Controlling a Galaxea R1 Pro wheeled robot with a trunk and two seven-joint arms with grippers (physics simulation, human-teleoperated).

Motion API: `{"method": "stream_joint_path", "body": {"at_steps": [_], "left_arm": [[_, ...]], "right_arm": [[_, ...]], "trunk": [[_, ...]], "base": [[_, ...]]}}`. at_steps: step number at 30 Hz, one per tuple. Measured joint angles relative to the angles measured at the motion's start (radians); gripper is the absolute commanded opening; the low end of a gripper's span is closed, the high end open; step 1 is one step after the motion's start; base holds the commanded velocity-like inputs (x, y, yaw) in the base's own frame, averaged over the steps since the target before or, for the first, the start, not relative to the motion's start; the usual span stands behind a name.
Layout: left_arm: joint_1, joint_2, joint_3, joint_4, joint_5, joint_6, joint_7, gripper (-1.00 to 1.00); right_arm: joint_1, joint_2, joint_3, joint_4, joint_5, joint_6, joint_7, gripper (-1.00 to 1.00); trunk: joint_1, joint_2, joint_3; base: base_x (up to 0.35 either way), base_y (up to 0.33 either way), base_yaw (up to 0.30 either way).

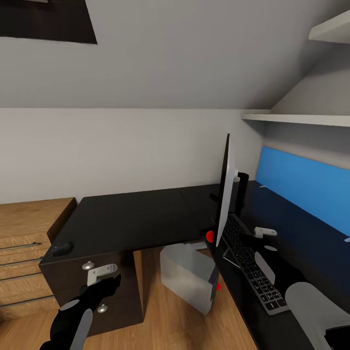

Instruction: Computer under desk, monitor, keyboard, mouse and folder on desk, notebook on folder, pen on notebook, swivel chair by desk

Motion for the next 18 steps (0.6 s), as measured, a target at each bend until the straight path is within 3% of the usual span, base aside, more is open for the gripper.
{"method": "stream_joint_path", "body": {"at_steps": [12,14,15,18], "left_arm": [[0.000,0.000,-0.001,0.001,0.000,0.000,0.000,1.00],[0.000,0.000,-0.001,0.000,0.000,0.000,0.000,1.00],[0.000,0.000,-0.001,0.000,0.000,0.000,0.000,1.00],[0.000,0.000,-0.001,0.000,0.000,0.000,0.000,1.00]], "right_arm": [[0.000,-0.002,0.000,0.000,-0.001,0.001,0.001,1.00],[0.000,-0.011,-0.001,0.000,-0.003,0.002,0.003,1.00],[0.000,-0.031,-0.002,0.001,-0.008,0.003,0.011,1.00],[0.000,-0.053,-0.004,0.001,-0.022,0.004,0.039,1.00]], "trunk": [[0.000,0.000,0.000],[0.000,0.000,0.000],[0.000,0.000,0.000],[0.000,0.000,0.000]], "base": [[0.000,0.000,0.000],[0.000,0.000,0.000],[0.000,0.000,0.000],[0.000,0.000,0.000]]}}
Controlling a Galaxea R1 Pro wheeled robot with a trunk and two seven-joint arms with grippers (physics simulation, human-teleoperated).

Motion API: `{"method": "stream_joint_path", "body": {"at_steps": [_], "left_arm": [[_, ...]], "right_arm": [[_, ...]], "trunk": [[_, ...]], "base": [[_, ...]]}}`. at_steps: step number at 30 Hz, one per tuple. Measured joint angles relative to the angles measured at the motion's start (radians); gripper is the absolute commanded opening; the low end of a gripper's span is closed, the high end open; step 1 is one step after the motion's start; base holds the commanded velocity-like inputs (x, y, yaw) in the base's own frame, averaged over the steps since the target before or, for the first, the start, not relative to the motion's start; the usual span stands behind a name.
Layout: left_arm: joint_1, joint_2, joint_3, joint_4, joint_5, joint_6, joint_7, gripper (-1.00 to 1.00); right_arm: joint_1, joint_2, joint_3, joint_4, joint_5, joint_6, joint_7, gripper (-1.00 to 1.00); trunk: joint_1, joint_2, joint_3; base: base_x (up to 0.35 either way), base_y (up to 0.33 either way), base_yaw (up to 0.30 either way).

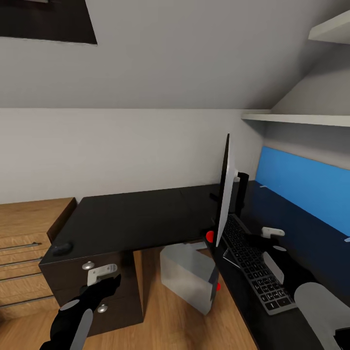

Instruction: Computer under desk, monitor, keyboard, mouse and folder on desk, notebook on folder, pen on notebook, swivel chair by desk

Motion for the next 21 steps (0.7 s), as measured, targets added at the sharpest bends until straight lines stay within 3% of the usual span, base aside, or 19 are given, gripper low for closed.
{"method": "stream_joint_path", "body": {"at_steps": [7,14,16,18,21], "left_arm": [[0.000,0.000,0.001,0.000,0.000,0.000,0.000,1.00],[0.000,0.000,0.001,0.000,-0.001,0.000,-0.001,1.00],[0.000,0.000,0.001,0.000,-0.001,0.000,0.000,1.00],[0.000,0.000,0.000,0.000,-0.001,0.000,0.000,1.00],[0.000,0.000,0.000,0.000,-0.001,0.000,0.000,1.00]], "right_arm": [[0.000,-0.044,-0.005,0.038,-0.081,0.001,0.107,1.00],[0.000,-0.055,-0.014,0.055,-0.097,0.005,0.180,1.00],[0.000,-0.062,-0.024,0.056,-0.098,0.019,0.215,1.00],[0.000,-0.069,-0.074,0.056,-0.098,0.069,0.268,1.00],[0.000,-0.071,-0.101,0.056,-0.098,0.088,0.294,1.00]], "trunk": [[0.000,0.000,0.000],[0.000,0.000,0.000],[0.000,0.000,0.000],[0.000,0.000,0.000],[0.000,0.000,0.000]], "base": [[0.000,0.000,0.000],[0.000,0.000,0.000],[0.000,0.000,0.000],[0.000,0.000,0.000],[0.000,0.000,0.000]]}}
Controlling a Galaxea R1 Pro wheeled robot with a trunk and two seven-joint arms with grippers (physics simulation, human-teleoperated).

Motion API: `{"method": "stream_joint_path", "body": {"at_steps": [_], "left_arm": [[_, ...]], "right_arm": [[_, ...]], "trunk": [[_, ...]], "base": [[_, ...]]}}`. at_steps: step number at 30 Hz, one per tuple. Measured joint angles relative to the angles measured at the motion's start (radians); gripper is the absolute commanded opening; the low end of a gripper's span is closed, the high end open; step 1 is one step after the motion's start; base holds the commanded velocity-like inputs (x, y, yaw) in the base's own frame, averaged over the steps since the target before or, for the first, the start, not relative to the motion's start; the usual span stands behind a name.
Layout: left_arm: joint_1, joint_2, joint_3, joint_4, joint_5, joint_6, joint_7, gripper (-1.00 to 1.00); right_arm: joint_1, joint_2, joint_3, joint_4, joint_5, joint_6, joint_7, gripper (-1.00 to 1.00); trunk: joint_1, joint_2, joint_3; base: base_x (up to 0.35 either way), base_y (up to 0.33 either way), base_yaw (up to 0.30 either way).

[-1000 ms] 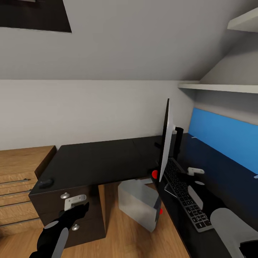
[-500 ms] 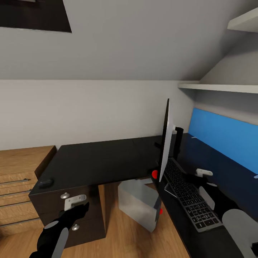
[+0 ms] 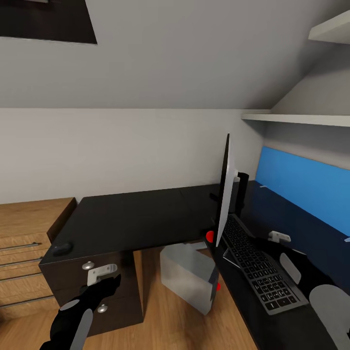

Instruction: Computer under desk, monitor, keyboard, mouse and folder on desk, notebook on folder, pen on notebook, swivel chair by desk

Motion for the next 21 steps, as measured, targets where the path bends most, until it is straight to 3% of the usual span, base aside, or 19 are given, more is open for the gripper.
{"method": "stream_joint_path", "body": {"at_steps": [18,21], "left_arm": [[0.000,0.000,0.000,0.000,0.000,0.000,0.000,1.00],[0.000,0.000,0.000,0.000,0.000,0.000,0.000,1.00]], "right_arm": [[0.000,-0.001,-0.023,0.000,0.000,0.059,0.023,1.00],[0.000,-0.001,-0.023,0.000,0.000,0.061,0.023,1.00]], "trunk": [[0.000,0.000,0.000],[0.011,-0.021,-0.009]], "base": [[0.000,0.000,0.000],[0.000,0.000,0.000]]}}
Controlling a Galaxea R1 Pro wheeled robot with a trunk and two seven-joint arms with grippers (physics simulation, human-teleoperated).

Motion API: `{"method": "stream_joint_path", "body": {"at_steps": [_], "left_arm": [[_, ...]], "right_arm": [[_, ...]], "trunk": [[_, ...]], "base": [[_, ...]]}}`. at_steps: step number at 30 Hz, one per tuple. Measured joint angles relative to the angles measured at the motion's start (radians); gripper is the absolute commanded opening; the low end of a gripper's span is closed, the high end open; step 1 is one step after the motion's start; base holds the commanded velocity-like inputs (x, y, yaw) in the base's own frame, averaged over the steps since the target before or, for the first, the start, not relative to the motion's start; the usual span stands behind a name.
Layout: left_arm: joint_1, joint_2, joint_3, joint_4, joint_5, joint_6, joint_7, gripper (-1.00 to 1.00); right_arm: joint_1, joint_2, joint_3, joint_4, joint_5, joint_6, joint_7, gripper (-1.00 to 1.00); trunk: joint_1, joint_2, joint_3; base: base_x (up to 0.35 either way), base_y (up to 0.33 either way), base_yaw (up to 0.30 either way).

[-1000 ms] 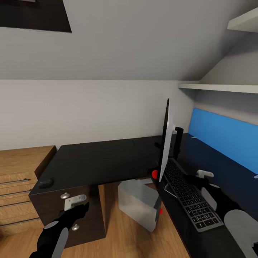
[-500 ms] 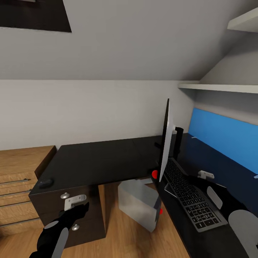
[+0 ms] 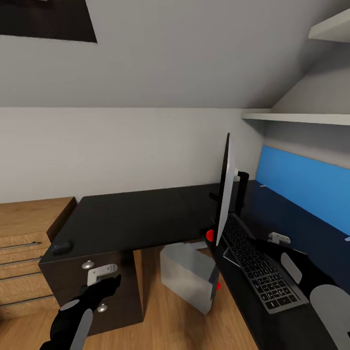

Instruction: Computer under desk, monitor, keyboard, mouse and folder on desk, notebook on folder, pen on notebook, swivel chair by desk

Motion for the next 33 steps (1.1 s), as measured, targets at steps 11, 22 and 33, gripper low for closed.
{"method": "stream_joint_path", "body": {"at_steps": [11,22,33], "left_arm": [[0.000,0.000,0.000,0.000,0.001,0.000,0.000,1.00],[0.000,0.000,0.000,0.000,0.001,0.000,0.000,1.00],[0.000,0.002,0.003,0.002,0.001,0.001,-0.001,1.00]], "right_arm": [[0.000,0.001,0.000,0.000,0.001,0.001,0.000,1.00],[0.000,0.001,0.000,0.000,0.001,0.001,0.000,1.00],[0.000,0.001,0.000,0.000,0.003,0.002,-0.001,1.00]], "trunk": [[0.012,-0.021,-0.009],[0.031,-0.056,-0.025],[0.031,-0.056,-0.025]], "base": [[0.000,0.000,0.000],[0.000,0.000,0.000],[0.000,0.000,0.000]]}}
